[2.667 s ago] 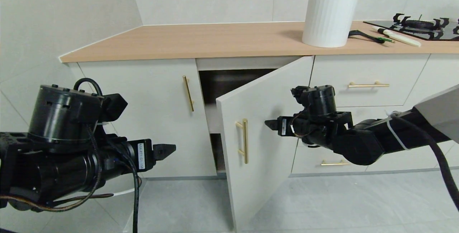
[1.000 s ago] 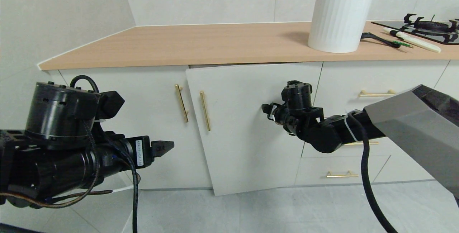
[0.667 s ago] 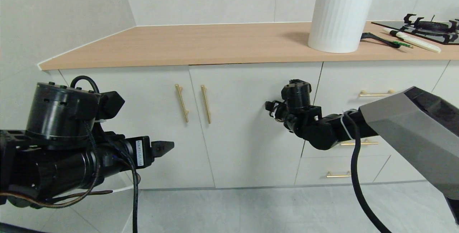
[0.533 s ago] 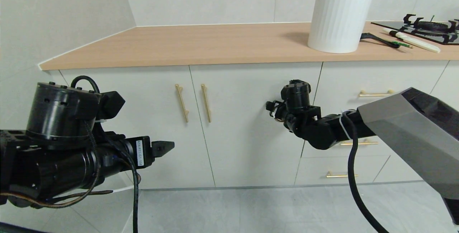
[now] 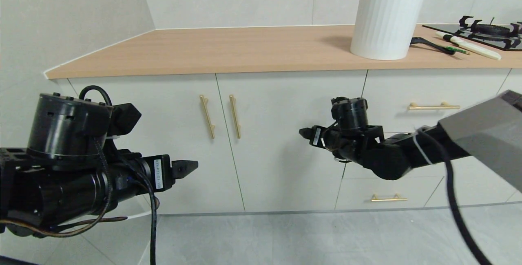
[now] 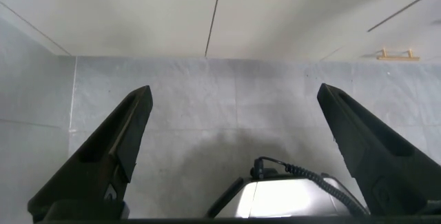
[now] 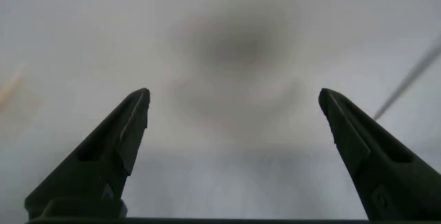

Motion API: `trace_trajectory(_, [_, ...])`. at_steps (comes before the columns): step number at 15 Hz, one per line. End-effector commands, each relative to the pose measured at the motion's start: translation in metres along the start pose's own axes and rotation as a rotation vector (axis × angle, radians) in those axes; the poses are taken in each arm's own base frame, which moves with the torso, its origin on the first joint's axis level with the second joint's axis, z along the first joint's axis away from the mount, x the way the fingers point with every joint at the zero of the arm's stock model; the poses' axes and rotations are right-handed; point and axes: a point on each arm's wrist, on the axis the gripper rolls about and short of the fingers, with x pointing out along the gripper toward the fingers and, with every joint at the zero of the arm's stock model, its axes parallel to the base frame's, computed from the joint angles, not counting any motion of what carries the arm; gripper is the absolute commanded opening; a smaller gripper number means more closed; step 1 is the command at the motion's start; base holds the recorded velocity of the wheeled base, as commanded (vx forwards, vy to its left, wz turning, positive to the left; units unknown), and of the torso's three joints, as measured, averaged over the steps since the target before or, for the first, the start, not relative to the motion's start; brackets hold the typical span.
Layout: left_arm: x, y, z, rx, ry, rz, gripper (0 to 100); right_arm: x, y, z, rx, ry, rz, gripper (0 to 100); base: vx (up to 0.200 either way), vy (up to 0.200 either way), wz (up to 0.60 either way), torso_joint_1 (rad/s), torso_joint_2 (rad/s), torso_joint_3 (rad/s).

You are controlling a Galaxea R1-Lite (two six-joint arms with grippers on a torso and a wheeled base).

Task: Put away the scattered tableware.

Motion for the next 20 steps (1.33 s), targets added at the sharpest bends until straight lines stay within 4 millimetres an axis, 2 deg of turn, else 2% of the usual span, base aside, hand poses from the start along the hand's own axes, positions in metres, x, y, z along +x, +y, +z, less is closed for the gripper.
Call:
trace_trajectory(1, [-0.001,0.000,0.000,-0.001,-0.004,-0.002,100,-0.077,0.006,0.025,-0.037,0.030,0.190,100,0.000,0.000,0.00,0.000,0.00,0.000])
trace_trajectory(3, [-0.003,0.000,0.001,-0.003,-0.010,-0.004,100,-0.090,0.006,0.036,-0.041,-0.026,0.165,100,0.000,0.000,0.00,0.000,0.00,0.000])
trace_trajectory(5, [-0.011,0.002,0.002,-0.006,-0.032,-0.013,100,-0.114,-0.005,0.041,-0.081,-0.065,0.119,100,0.000,0.000,0.00,0.000,0.00,0.000])
trace_trajectory(8, [-0.030,0.009,-0.002,-0.010,-0.068,-0.027,100,-0.169,-0.027,0.043,-0.083,-0.129,0.066,100,0.000,0.000,0.00,0.000,0.00,0.000])
trace_trajectory(11, [-0.063,0.022,-0.014,-0.019,-0.139,-0.055,100,-0.230,-0.055,0.042,-0.121,-0.227,-0.013,100,0.000,0.000,0.00,0.000,0.00,0.000])
trace_trajectory(13, [-0.090,0.042,-0.045,0.067,-0.179,-0.061,100,-0.283,-0.081,0.017,-0.164,-0.283,-0.065,100,0.000,0.000,0.00,0.000,0.00,0.000])
trace_trajectory(14, [-0.103,0.055,-0.068,0.136,-0.204,-0.061,100,-0.317,-0.094,0.003,-0.188,-0.354,-0.087,100,0.000,0.000,0.00,0.000,0.00,0.000])
trace_trajectory(15, [-0.112,0.062,-0.079,0.163,-0.239,-0.063,100,-0.333,-0.099,-0.003,-0.204,-0.407,-0.112,100,0.000,0.000,0.00,0.000,0.00,0.000])
trace_trajectory(16, [-0.135,0.072,-0.090,0.173,-0.351,-0.083,100,-0.361,-0.107,-0.012,-0.253,-0.509,-0.181,100,0.000,0.000,0.00,0.000,0.00,0.000])
trace_trajectory(18, [-0.161,0.084,-0.097,0.159,-0.507,-0.029,100,-0.391,-0.112,-0.029,-0.325,-0.599,-0.271,100,0.000,0.000,0.00,0.000,0.00,0.000])
trace_trajectory(20, [-0.187,0.093,-0.111,0.154,-0.665,0.079,100,-0.420,-0.114,-0.054,-0.360,-0.640,-0.272,100,0.000,0.000,0.00,0.000,0.00,0.000])
